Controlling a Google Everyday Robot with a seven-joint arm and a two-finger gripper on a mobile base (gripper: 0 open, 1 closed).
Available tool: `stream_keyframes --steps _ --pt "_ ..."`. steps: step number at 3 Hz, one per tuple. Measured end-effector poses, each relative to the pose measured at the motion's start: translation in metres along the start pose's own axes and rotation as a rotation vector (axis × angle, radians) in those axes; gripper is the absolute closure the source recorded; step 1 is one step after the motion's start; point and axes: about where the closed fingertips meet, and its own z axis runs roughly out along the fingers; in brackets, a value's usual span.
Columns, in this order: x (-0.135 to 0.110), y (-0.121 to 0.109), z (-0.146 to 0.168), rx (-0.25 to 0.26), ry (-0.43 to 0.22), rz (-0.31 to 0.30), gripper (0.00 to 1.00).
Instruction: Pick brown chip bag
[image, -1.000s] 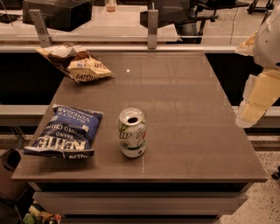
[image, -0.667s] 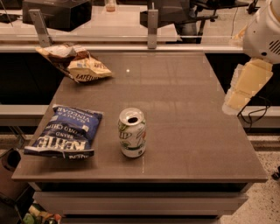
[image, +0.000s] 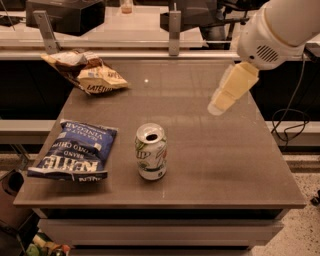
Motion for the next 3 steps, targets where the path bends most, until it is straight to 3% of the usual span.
stream_keyframes --steps 2,3 --pt "-0.061 -0.010 0.060 0.003 -0.172 0.073 0.00" --pt "-0.095 -0.013 0.085 -0.004 -0.238 0.072 0.00"
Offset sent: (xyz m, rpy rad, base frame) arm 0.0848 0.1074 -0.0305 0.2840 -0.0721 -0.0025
